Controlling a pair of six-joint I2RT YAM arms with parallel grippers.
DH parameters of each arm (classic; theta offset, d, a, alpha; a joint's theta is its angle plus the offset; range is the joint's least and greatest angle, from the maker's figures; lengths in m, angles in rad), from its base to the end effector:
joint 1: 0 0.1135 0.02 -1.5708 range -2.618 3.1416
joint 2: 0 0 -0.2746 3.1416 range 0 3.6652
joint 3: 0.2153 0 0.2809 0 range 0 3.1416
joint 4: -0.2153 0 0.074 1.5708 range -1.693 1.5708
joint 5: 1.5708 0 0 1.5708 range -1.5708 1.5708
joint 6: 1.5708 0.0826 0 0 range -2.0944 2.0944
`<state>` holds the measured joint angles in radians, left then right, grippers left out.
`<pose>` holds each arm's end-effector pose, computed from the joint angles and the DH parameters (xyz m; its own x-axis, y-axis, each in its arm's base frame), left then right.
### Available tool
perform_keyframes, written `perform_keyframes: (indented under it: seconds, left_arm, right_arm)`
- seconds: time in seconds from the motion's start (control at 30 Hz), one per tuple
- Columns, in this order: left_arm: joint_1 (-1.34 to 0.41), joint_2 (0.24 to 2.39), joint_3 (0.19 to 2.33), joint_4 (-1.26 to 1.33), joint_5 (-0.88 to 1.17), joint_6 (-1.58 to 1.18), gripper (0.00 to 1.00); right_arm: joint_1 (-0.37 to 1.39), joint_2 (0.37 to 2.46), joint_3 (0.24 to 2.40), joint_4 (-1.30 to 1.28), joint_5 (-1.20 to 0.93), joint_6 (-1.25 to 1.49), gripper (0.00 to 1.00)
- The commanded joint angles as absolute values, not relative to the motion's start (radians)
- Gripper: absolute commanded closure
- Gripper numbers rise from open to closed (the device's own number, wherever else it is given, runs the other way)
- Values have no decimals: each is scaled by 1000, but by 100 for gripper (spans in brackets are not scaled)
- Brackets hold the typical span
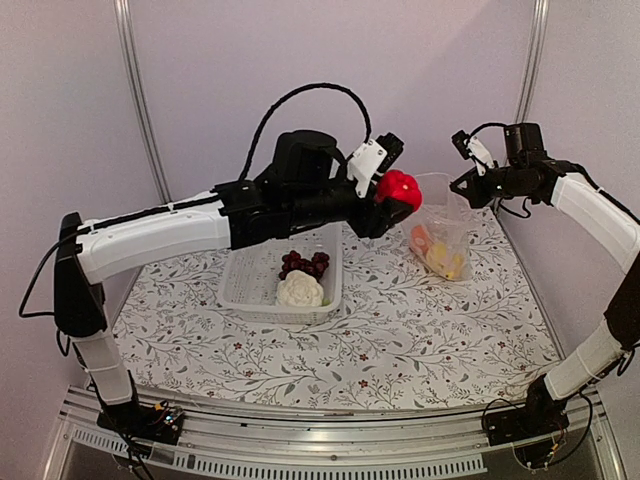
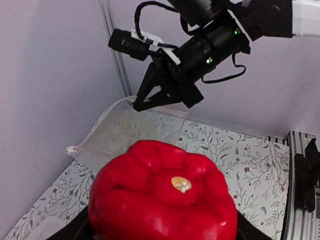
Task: Place the food in the zip-top bag and seal the zipper
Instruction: Place the fake vegetable in the zipper food storage bag.
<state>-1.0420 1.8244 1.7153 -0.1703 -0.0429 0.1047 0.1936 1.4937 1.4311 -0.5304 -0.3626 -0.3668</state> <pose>0.2647 -0.4460 0.3659 -0.0504 0.2932 -0.9547 0.8518 0.5118 0.1122 0.3887 0.1061 0.3455 -0.3439 -0.4091 -0.8452 -0.6340 0.7651 -0.1124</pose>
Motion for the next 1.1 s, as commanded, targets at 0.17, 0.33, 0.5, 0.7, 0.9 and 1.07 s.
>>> perform_keyframes:
  seconds: [0.17, 0.33, 0.5, 0.7, 0.9, 1.07]
  left_arm:
    - [-1060, 1957, 1747, 304, 50, -21, 55]
    - [-1061, 2038, 1846, 413, 23, -61, 56]
    - [-1070, 2051, 1867, 474, -29, -62, 58]
    - [-1085, 2006, 1792, 499, -15, -98, 59]
    - [-1099, 1966, 1718, 515, -48, -71, 59]
    - [-1103, 1973, 1708, 488, -76, -29, 59]
  right_arm:
    - [202, 1521, 1479, -596, -461, -322, 100]
    - [222, 1541, 1541, -699, -444, -333, 100]
    - [239, 1525, 1646, -822, -446, -348, 100]
    - [263, 1504, 1700, -875, -437, -328, 100]
    - [312, 1528, 1704, -919, -441, -325, 100]
    - [325, 1525, 1695, -922, -462, -315, 100]
